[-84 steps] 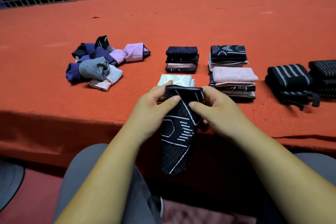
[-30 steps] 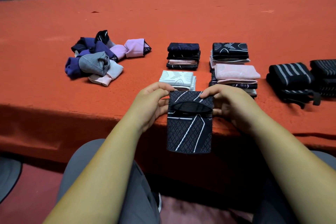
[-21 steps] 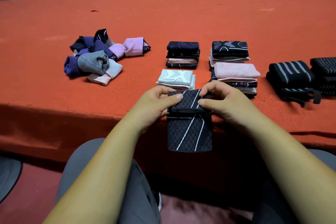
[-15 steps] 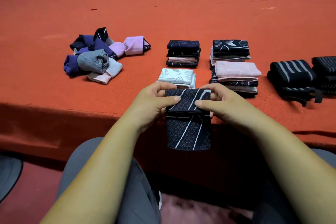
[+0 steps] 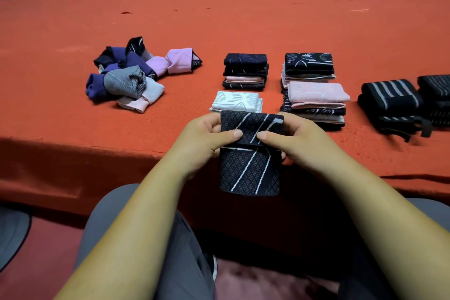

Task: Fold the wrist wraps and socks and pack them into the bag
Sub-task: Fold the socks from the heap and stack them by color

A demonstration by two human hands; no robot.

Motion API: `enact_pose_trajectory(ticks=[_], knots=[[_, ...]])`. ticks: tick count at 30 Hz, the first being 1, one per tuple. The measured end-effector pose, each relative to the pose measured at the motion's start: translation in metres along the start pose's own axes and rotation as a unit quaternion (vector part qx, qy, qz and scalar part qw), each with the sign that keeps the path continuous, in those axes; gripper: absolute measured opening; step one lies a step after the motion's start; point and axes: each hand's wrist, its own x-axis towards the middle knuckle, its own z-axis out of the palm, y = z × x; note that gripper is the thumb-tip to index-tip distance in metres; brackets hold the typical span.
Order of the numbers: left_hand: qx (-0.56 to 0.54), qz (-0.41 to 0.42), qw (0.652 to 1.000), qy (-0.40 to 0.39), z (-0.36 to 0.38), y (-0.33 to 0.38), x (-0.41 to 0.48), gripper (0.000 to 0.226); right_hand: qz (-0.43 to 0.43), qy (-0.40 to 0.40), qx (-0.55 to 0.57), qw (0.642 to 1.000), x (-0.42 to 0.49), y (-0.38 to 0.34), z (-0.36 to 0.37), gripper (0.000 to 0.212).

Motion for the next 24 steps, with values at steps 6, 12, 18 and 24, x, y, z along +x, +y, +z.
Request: enact_pose_trajectory(ticks=[6, 12, 18, 24], knots=[[0.011, 0.004, 0.999, 0.032, 0.000, 0.005, 0.000, 0.029, -0.008, -0.025, -0.018, 0.999, 0.003, 0.003, -0.002, 0.009], [0.006, 0.023, 0.999, 0.024, -0.005, 0.001, 0.005, 0.035, 0.015, 0.020, 0.058, 0.998, 0.006, 0.004, -0.002, 0.026], [-0.110, 0.050, 0.992, 0.031, -0.006, -0.002, 0.011, 0.039, 0.008, 0.012, 0.088, 0.996, 0.004, -0.004, 0.002, 0.031], [-0.173, -0.022, 0.984, 0.031, -0.005, -0.002, 0.012, 0.033, 0.029, 0.006, 0.213, 0.977, 0.007, -0.004, 0.001, 0.037]])
